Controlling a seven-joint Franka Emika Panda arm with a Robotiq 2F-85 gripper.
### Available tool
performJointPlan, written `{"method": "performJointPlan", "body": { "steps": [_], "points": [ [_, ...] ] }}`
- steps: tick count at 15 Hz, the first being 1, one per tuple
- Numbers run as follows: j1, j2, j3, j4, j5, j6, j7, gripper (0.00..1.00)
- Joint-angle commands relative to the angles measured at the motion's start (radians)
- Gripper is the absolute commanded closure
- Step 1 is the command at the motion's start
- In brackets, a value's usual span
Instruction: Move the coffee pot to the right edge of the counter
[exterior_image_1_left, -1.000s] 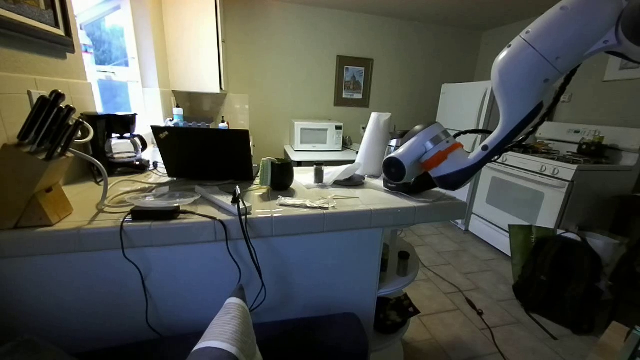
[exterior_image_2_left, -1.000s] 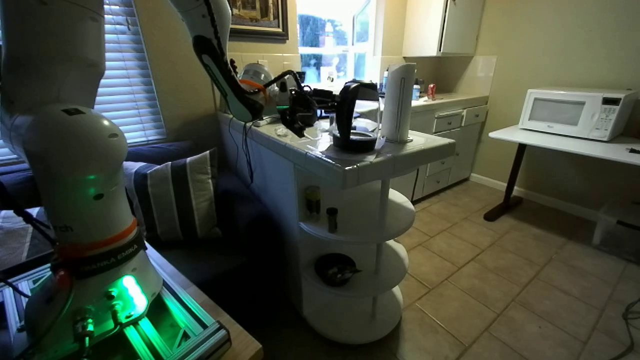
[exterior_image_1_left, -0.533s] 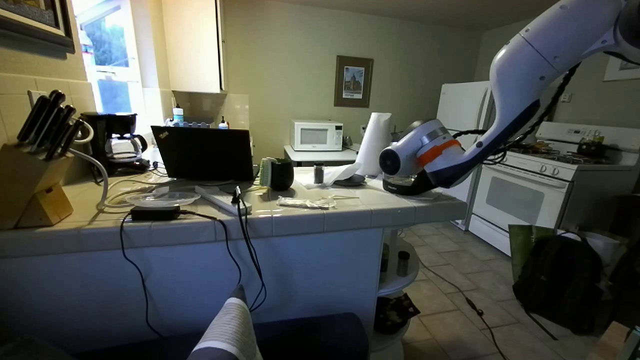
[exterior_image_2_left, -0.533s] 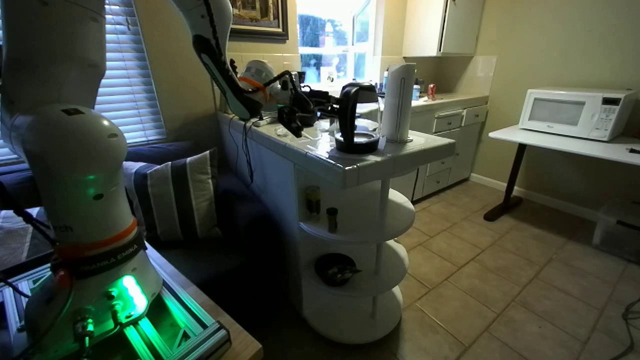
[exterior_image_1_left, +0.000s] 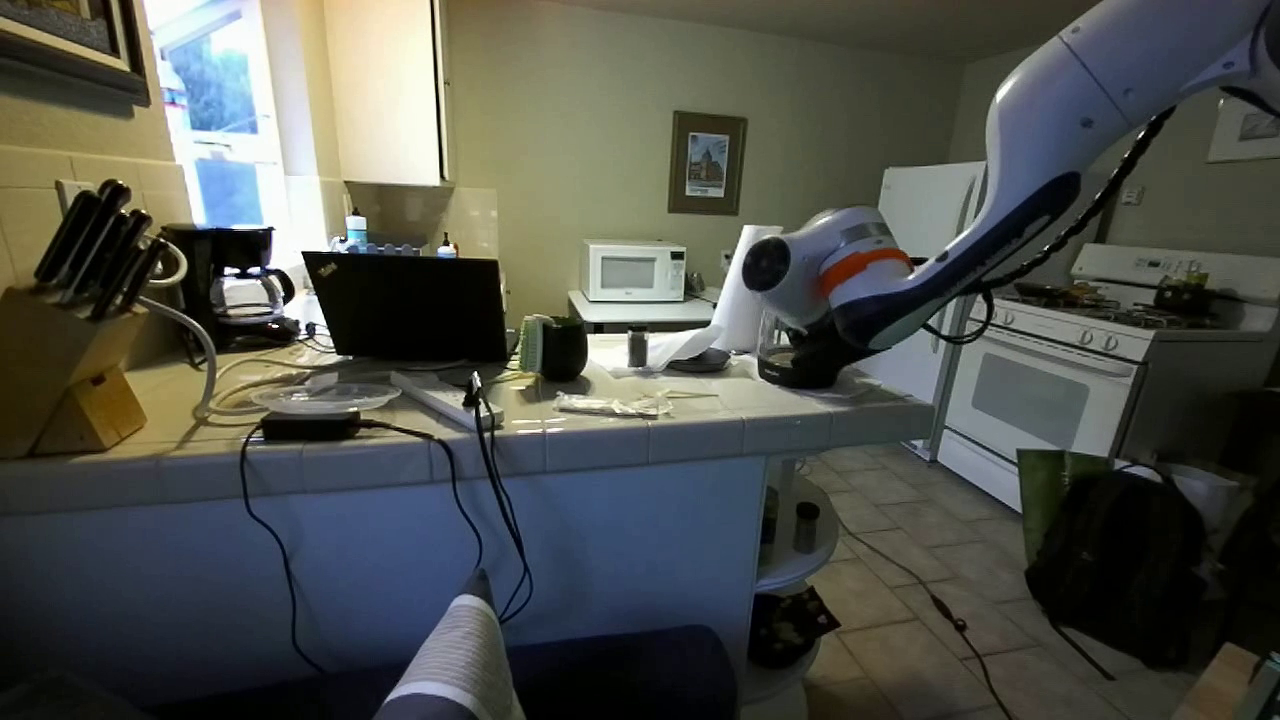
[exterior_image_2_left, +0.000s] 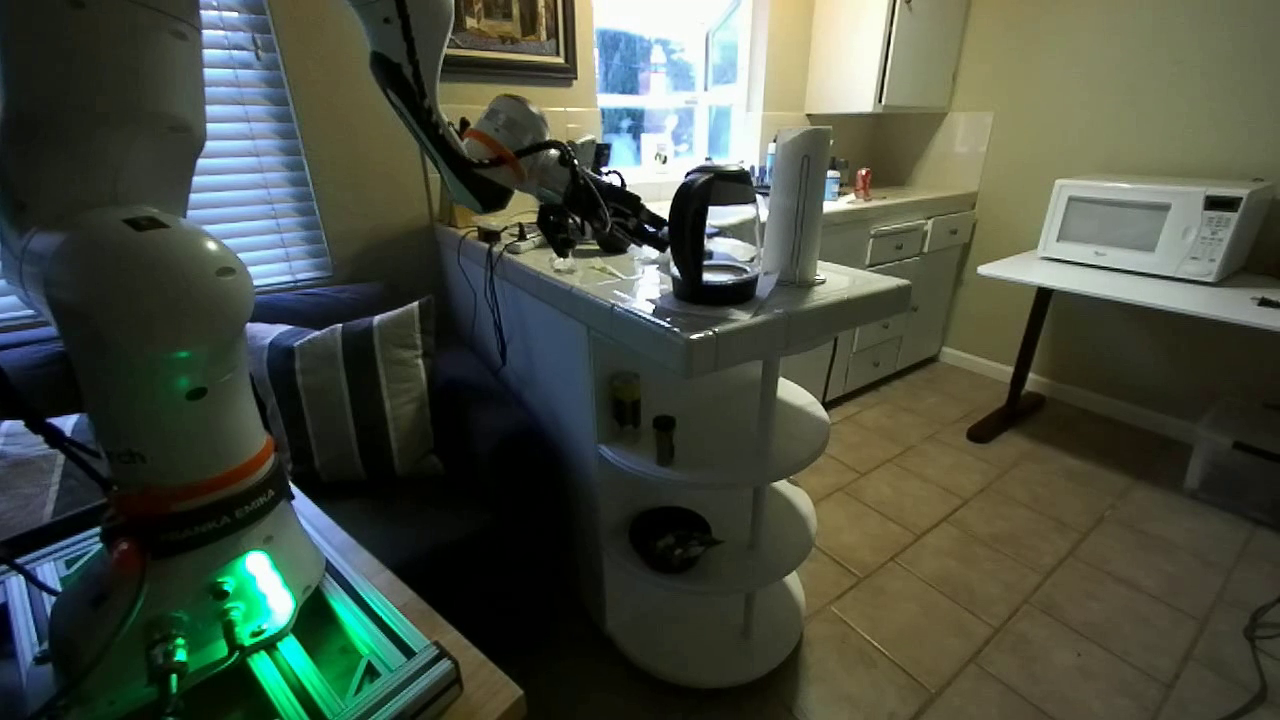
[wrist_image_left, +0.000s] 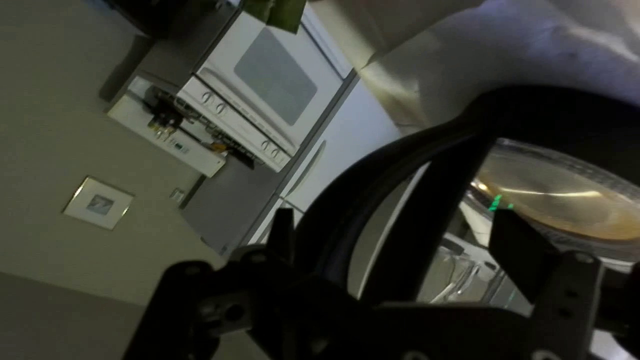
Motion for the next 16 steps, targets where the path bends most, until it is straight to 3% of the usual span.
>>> {"method": "performJointPlan", "body": {
  "steps": [1,5,8,16],
  "points": [
    [0.001,-0.071,0.020,0.033,0.235,0.048,-0.168,0.00],
    [-0.001,-0.162,0.045,0.107,0.540,-0.031,-0.407,0.00],
    [0.017,-0.226,0.023,0.169,0.731,-0.071,-0.611,0.00],
    [-0.016,-0.327,-0.037,0.214,1.047,-0.041,-1.155,0.00]
  ]
}}
